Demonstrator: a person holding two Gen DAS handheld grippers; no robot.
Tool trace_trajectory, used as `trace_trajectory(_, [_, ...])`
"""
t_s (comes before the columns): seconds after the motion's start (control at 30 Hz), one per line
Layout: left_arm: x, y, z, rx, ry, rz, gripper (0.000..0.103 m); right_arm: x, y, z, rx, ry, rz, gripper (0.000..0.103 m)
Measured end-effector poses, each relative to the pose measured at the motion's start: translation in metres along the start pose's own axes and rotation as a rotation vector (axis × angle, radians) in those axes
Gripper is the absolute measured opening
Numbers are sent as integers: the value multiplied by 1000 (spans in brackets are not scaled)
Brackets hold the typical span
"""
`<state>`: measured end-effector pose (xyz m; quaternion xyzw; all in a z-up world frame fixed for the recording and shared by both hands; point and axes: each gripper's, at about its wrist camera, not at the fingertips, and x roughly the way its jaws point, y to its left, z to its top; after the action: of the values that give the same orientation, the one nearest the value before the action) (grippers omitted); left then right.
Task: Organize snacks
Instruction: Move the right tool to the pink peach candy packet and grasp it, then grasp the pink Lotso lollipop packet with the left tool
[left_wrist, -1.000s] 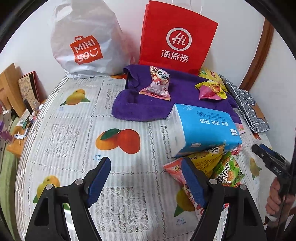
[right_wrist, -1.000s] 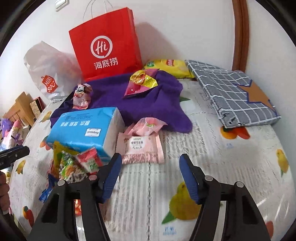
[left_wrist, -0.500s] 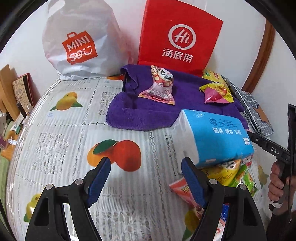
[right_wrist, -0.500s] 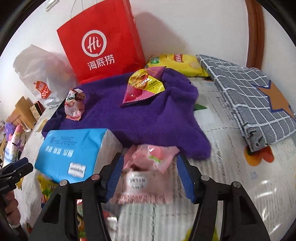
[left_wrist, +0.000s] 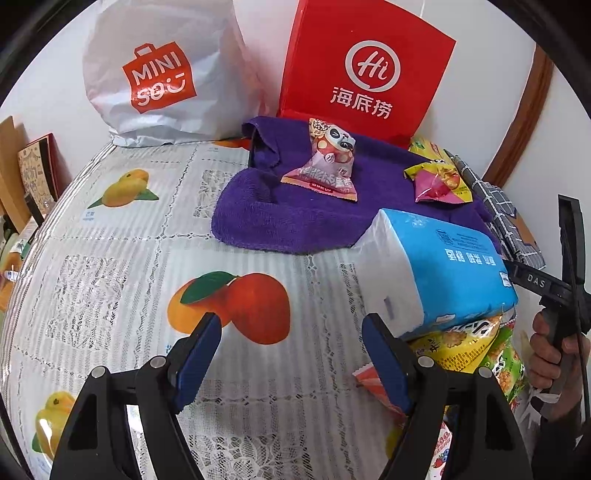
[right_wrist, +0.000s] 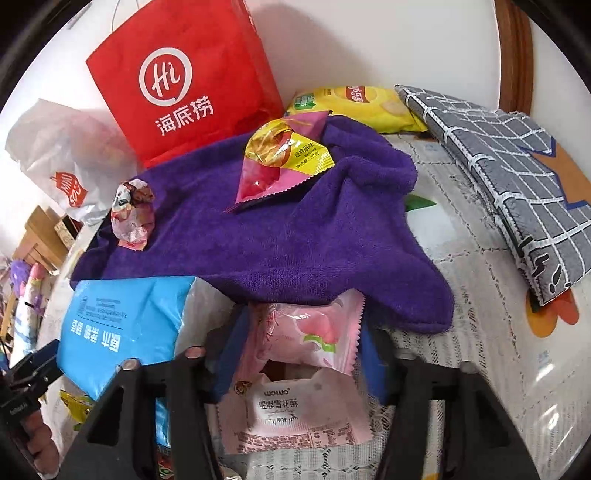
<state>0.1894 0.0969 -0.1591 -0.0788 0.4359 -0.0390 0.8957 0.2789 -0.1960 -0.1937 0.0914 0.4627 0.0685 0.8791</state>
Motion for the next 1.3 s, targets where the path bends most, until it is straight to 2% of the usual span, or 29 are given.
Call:
trace_trajectory(0.03, [-1,0,0,2,-1,1,77,-1,0,0,4,-3,6,43])
trace_trajectory(0.13, [-3,0,-1,-1,-2,-2,77,-12,1,-1,-3,-37,15,32])
trace_trajectory(0.27, [-8,0,-3,-8,5,-21,77,-30,3,-5,-8,-81,28,30])
trace_trajectory(0.5, [-29,-17,-14,44,4,-51,77,-66,8,-23,-45,-142,11,30])
trace_trajectory(0.73, [-33,-46,-32,53,91,-120,77,-109,5,-48,-74,-189,15,30])
trace_trajectory(0.97, [-16,-58,-49,29,170,-74,74,-136,6,-78,-124,-199,-10,30])
trace_trajectory(1.07, [-11,-63,-51,28,171,-47,68,-141,7,-89,-138,-198,-20,30])
trace_trajectory(1.1, [-10,-67,-52,46,164,-28,63,-141,8,-92,-139,-195,-19,30])
trace_trajectory(1.17, [-10,-74,-53,91,157,1,42,-142,8,-99,-139,-184,-9,30])
trace_trajectory(1.23, [-11,-78,-55,138,161,13,32,-141,9,-105,-136,-178,-4,30])
trace_trajectory(1.3, [-15,-75,-58,158,161,40,29,-141,9,-111,-133,-172,1,30])
